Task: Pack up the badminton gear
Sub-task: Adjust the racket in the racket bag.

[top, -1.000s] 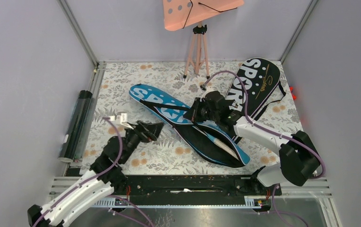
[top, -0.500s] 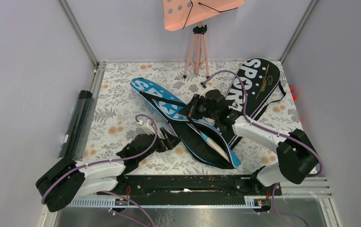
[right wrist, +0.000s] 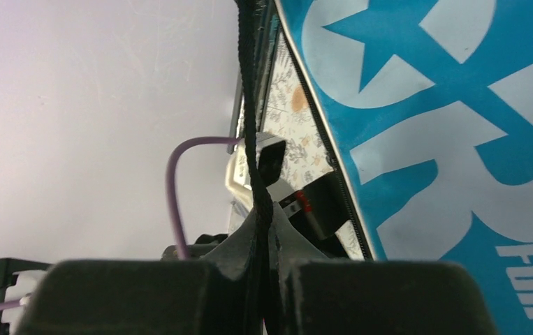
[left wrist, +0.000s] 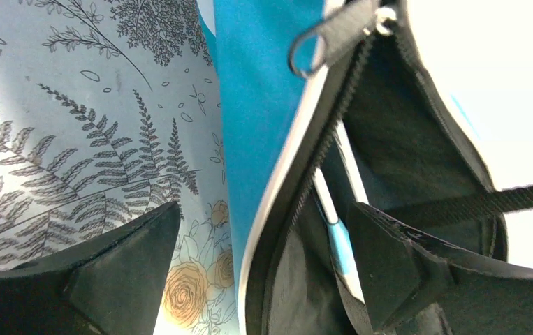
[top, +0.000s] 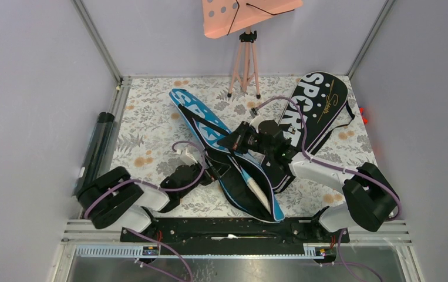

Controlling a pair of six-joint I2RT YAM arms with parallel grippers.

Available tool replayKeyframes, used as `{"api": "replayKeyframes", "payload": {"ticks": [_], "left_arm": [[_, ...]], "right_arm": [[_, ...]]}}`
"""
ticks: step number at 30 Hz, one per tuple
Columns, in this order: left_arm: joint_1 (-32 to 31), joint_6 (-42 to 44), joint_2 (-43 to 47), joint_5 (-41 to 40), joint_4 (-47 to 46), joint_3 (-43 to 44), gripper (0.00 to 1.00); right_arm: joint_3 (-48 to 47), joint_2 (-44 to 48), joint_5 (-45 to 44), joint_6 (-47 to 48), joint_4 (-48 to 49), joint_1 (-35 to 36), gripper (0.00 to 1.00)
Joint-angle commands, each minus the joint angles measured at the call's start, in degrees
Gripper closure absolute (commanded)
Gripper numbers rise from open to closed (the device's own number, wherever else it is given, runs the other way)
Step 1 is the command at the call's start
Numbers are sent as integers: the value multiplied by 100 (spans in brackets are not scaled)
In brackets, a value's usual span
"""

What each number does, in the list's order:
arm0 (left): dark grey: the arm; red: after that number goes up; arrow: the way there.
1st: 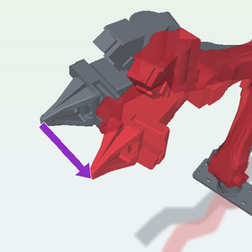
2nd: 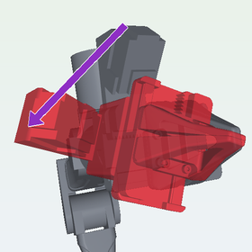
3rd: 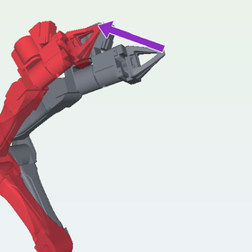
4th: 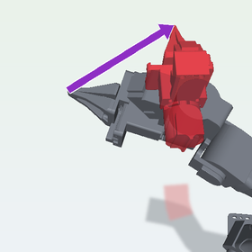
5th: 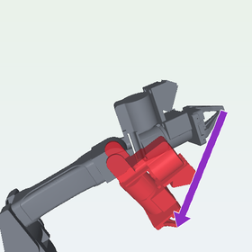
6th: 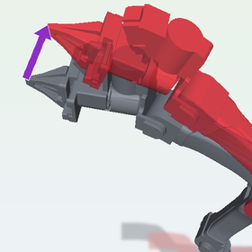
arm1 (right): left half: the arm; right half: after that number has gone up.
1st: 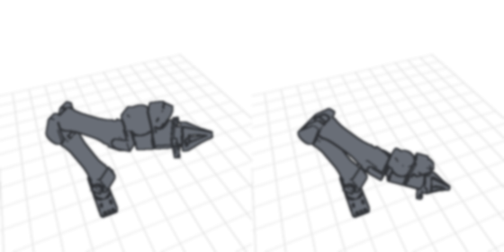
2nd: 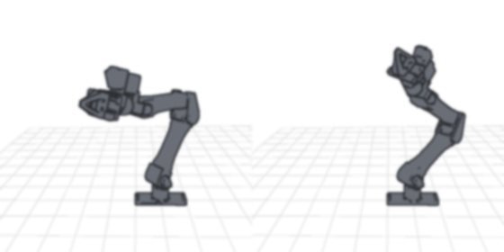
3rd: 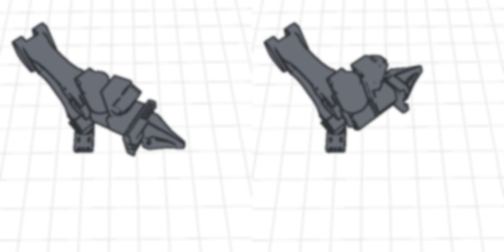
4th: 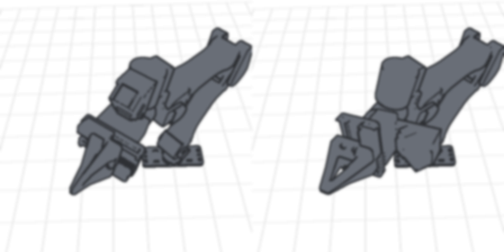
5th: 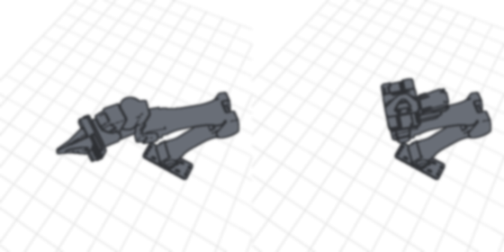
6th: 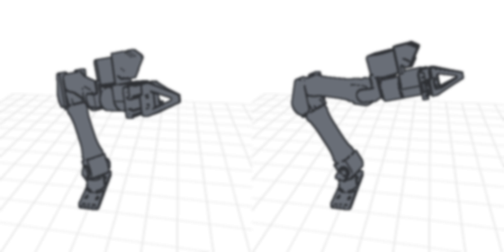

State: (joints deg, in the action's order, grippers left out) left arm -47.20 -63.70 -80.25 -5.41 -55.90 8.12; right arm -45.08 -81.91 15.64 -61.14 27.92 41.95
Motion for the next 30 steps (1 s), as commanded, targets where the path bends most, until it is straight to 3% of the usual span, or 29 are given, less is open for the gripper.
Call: {"api": "replayKeyframes", "payload": {"ticks": [1, 6, 17, 22, 26, 28, 30], "left_arm": [[-16, -480, -544, -87, -1116, 299, 7], [-16, -559, -1019, -212, -1103, 469, 13], [-15, -318, -1289, -413, -1064, 842, 14], [-10, -247, -1336, -430, -247, 1260, 18], [-4, -346, -1479, -768, -222, 1311, 24], [-2, -419, -1498, -951, -97, 1374, 24], [1, -446, -1506, -984, 51, 1509, 16]], "right_arm": [[151, 348, -61, -544, 1233, 119, 100], [265, 363, 22, -811, 1589, 210, 100], [348, 430, 170, -999, 1873, 410, 100], [456, 227, 340, -1371, 2533, 504, 100], [446, 250, 384, -1373, 2688, 681, 100], [528, 293, 319, -1434, 2894, 727, 100], [595, 333, 290, -1505, 3054, 754, 100]]}}
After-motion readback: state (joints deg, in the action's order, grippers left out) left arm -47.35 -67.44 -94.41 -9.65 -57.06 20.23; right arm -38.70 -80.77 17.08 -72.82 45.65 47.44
